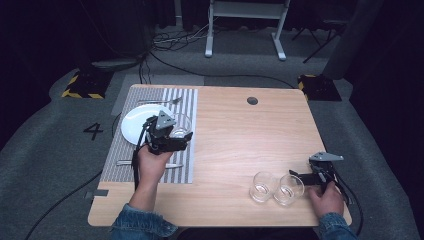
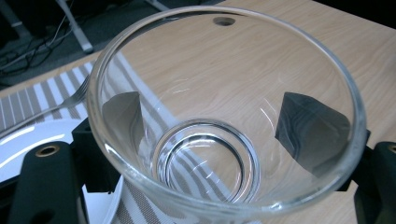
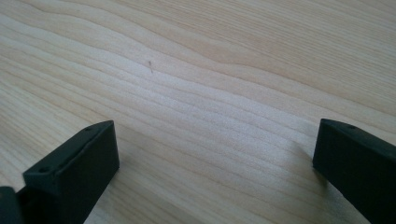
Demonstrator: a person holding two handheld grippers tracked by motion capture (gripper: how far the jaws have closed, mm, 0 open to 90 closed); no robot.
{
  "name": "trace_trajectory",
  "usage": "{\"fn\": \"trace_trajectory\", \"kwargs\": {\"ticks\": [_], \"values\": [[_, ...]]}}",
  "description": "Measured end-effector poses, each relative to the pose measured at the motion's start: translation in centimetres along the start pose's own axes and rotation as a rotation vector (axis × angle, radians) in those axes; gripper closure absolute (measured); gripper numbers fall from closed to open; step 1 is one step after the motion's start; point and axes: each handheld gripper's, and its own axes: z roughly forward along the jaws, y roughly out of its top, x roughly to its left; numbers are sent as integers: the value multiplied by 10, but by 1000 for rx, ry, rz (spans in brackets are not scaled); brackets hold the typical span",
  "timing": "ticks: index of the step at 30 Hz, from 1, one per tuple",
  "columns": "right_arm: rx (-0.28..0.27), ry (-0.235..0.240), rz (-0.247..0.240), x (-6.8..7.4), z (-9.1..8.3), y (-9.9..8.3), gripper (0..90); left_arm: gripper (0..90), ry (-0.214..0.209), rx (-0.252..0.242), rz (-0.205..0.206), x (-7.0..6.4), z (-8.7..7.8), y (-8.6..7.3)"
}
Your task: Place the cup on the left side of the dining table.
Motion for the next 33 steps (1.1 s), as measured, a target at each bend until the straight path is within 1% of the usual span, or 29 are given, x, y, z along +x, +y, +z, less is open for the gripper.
{"fn": "trace_trajectory", "kwargs": {"ticks": [1, 3, 5, 6, 7, 13, 16, 19, 22, 23, 27, 33], "values": [[0, 0, 0, 0, 0, 0, 7, 205, 4, 5, -15, 5, 2, -2], [0, 0, 0, 0, 0, 0, 6, 204, 18, 7, -32, 9, 4, -5], [1, 0, 0, 0, 0, 0, 7, 204, 41, 17, -39, 13, 8, -8], [1, -1, 1, 0, 0, 0, 7, 204, 46, 22, -36, 15, 9, -8], [1, -1, 1, 0, 0, 0, 7, 204, 53, 27, -45, 17, 12, -10], [1, -2, 1, 0, 0, 0, 7, 204, 71, 74, -62, 25, 25, -17], [1, -2, 2, 0, 0, 0, 7, 205, 58, 96, -86, 30, 33, -21], [1, -2, 2, 0, 0, 0, 7, 204, 35, 131, -100, 33, 42, -25], [1, -2, 2, 0, 0, 0, 6, 204, 30, 159, -101, 34, 49, -28], [1, -2, 2, 0, 0, 0, 7, 204, 29, 166, -95, 35, 51, -29], [1, -2, 2, 0, 0, 0, 7, 205, 25, 182, -106, 37, 57, -32], [1, -2, 1, 0, 0, 0, 7, 205, 19, 217, -104, 39, 65, -37]]}}
